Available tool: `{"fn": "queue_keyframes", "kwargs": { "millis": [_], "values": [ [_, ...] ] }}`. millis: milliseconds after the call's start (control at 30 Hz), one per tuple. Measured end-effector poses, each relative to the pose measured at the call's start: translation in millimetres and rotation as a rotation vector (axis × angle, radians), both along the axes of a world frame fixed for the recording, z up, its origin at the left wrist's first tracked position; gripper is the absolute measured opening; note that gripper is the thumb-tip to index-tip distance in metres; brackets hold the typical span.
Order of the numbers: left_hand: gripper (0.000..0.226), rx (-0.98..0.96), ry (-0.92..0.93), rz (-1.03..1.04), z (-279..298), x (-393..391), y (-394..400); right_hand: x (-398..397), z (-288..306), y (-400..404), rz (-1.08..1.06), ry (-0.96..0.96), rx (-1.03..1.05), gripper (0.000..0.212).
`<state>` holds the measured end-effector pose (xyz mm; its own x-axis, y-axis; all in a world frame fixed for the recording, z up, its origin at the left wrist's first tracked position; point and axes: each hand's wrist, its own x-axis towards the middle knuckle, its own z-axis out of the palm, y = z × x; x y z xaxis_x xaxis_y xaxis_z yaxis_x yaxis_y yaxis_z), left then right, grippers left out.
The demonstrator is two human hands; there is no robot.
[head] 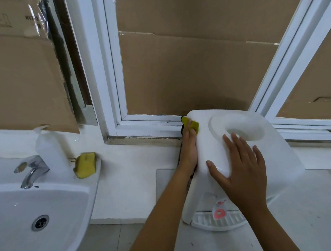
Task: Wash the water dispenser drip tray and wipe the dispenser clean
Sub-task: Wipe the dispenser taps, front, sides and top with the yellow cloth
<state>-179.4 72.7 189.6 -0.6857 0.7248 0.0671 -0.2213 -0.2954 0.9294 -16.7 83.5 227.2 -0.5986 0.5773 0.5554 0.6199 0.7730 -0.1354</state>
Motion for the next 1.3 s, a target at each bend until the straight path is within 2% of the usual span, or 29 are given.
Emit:
{"fn": "queue_keyframes", "kwargs": {
  "millis": [200,333,433,533,800,967,1033,1133,1300],
  "values": [
    [0.068,-0.05,-0.025,-0.024,-5,-42,37,-1,0,-1,-0.011,-0.005,0.006,0.082],
    [0.1,-0.195,-0.178,-0.075,-20,-63,51,-1,0,0,-0.012,0.001,0.018,0.082],
    [0.087,-0.208,-0.33,-0.158,-10,-50,35,-2,-1,0,-0.016,0.006,0.022,0.082],
    [0.08,-0.154,-0.407,-0.239,-33,-43,28,-3,0,0,-0.021,0.015,0.022,0.083],
    [0.083,-0.139,-0.428,-0.171,-116,-27,28,-2,0,0,-0.018,0.021,0.047,0.081],
    [0.083,-0.229,-0.424,-0.155,-163,-8,19,-2,0,-1,-0.021,0.021,0.056,0.081],
    [0.089,-0.286,-0.395,-0.159,-152,-4,-3,-2,0,-1,-0.02,0.023,0.056,0.081],
    [0.095,-0.343,-0.46,-0.209,-151,12,-25,-1,-1,-2,-0.02,0.018,0.05,0.081],
    [0.081,-0.366,-0.503,-0.178,-145,34,-48,-1,0,-2,-0.021,0.003,0.03,0.081]
  ]
}}
